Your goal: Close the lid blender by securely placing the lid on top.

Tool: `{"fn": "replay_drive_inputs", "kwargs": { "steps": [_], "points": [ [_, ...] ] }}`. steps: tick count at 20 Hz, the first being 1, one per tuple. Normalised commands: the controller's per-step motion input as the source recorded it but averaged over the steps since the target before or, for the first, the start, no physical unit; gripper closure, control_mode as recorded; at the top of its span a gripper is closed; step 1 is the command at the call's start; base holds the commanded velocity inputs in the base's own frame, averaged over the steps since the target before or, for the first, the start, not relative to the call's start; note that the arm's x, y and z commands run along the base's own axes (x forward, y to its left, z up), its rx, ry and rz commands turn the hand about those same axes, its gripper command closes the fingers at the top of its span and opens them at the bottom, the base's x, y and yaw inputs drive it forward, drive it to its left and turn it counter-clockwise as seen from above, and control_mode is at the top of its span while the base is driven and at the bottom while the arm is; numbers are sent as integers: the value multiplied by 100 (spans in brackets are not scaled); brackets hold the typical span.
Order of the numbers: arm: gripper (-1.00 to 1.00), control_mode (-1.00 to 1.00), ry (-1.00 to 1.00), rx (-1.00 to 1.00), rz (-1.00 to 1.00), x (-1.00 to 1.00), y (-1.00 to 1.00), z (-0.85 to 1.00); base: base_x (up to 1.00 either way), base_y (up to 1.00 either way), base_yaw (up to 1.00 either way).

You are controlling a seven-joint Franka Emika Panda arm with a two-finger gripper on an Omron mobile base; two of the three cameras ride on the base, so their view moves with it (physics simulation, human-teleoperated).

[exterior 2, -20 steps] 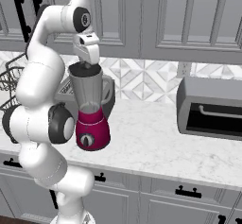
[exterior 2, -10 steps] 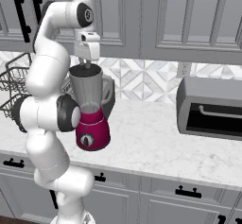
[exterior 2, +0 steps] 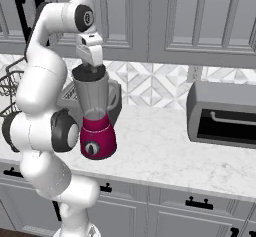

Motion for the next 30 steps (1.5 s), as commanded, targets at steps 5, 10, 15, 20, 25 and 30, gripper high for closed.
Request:
{"fn": "replay_drive_inputs", "kwargs": {
  "steps": [5,10,15,20,25,30],
  "points": [
    [-100,-100,-34,-7,0,-100,20,-9,0,0,0],
    [-100,-100,-18,-7,0,-80,5,-30,0,0,0],
    [-100,-100,-1,-5,0,-34,0,-40,0,0,0],
    [-100,-100,5,-4,0,-5,6,-28,0,0,0],
    [-100,-100,28,-3,0,6,4,-11,0,0,0],
    [-100,-100,51,0,0,8,0,1,0,0,0]
  ]
}}
